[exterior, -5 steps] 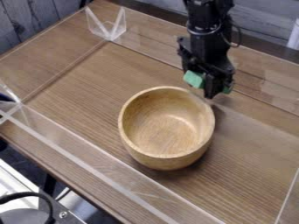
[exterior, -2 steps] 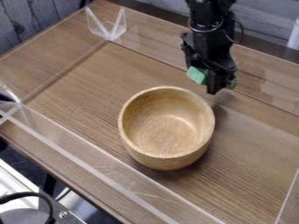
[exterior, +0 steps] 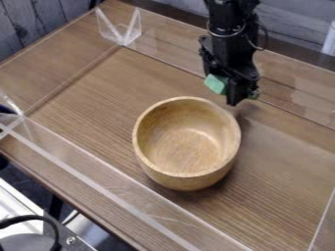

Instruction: Remove the green block from inside the brown bowl and put it on the table

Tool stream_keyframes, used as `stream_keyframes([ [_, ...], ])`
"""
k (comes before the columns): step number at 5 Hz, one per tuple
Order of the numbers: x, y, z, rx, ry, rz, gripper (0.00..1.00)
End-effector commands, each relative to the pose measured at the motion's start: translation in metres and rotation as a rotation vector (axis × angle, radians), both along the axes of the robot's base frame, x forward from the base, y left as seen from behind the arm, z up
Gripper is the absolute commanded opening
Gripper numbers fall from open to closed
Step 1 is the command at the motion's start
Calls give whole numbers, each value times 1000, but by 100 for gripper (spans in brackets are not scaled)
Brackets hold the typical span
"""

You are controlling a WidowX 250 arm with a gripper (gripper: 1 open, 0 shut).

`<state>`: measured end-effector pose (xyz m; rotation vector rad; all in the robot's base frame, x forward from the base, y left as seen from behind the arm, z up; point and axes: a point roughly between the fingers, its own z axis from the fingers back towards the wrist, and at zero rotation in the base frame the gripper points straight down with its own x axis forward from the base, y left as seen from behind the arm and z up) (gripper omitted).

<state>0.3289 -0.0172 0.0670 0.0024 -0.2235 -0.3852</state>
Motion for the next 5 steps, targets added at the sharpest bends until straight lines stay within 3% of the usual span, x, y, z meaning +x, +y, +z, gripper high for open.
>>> stream_keyframes([
  [1, 5, -14, 35, 11, -80, -29, 0],
  [3, -8, -32, 30, -1, -64, 3, 0],
  [4, -13, -42, 23, -49, -53, -23, 0],
  [5, -16, -52, 21, -88, -66, -39, 0],
])
